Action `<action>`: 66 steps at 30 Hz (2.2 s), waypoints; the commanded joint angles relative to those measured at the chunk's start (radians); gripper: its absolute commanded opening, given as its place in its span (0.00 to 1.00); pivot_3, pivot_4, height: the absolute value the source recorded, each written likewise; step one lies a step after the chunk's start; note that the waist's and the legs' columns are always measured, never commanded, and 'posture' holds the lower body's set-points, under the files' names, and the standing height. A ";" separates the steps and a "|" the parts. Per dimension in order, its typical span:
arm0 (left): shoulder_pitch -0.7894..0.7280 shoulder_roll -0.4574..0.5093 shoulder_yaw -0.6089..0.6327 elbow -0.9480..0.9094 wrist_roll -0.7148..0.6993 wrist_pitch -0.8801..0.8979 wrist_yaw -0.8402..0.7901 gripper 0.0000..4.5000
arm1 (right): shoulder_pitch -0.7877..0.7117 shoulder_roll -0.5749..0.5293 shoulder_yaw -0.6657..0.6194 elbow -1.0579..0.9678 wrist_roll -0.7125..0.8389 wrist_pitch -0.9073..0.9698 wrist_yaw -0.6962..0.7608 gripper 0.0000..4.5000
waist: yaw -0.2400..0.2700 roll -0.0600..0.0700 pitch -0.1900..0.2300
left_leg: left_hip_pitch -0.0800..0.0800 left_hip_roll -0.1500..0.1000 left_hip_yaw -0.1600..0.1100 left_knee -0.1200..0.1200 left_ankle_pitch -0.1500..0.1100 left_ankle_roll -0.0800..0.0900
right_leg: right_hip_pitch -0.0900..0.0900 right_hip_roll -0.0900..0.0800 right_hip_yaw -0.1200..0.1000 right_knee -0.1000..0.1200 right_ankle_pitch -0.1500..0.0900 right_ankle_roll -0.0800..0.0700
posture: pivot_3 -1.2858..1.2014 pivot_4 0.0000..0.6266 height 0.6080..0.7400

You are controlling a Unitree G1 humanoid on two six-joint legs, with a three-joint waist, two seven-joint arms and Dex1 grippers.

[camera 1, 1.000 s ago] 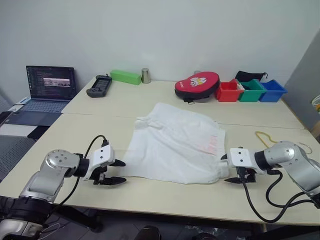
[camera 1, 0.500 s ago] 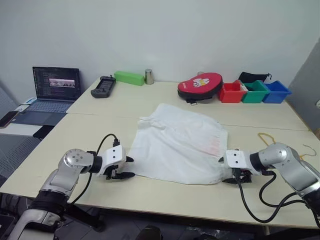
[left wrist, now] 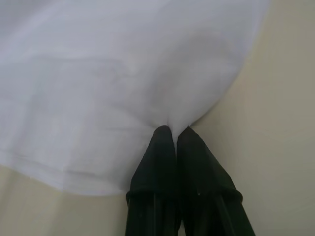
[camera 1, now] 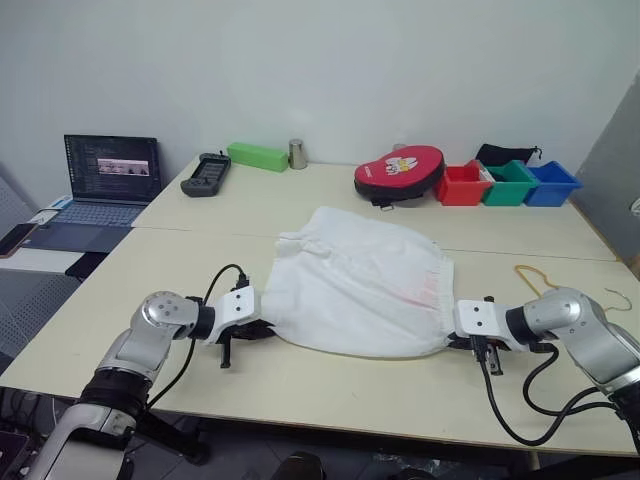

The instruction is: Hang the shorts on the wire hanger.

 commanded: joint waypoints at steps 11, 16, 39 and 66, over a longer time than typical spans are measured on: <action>0.129 0.103 -0.060 -0.308 -0.054 0.176 -0.158 0.00 | 0.189 -0.134 -0.131 -0.094 0.019 0.007 0.021 0.00 | -0.019 0.000 0.000 | 0.000 0.002 0.000 0.000 0.000 0.001 | 0.000 0.001 0.001 0.000 -0.001 -0.001 | 0.62 0.00 1.00; 0.100 0.097 -0.066 -0.243 -0.032 0.141 -0.135 0.00 | 0.217 -0.135 -0.122 -0.142 0.033 0.048 0.041 0.00 | -0.029 0.000 0.000 | 0.002 0.002 0.000 0.000 0.000 0.001 | 0.002 0.002 0.001 0.000 -0.002 -0.002 | 0.63 0.00 1.00; -0.084 0.004 0.028 -0.621 -0.385 0.543 -0.096 1.00 | 0.234 -0.032 -0.500 -0.150 0.366 0.556 -0.131 1.00 | -0.022 -0.004 0.002 | 0.001 0.001 0.000 0.000 0.000 0.001 | 0.002 0.001 0.001 -0.001 -0.002 -0.002 | 0.62 0.00 1.00; -0.207 -0.345 -0.124 -0.463 -0.272 0.344 0.079 1.00 | -0.031 0.033 -0.675 0.730 0.229 0.550 -0.622 1.00 | -0.113 0.001 0.000 | 0.013 0.002 0.007 -0.003 0.000 0.002 | 0.017 0.003 0.009 -0.004 -0.002 -0.003 | 0.59 0.00 1.00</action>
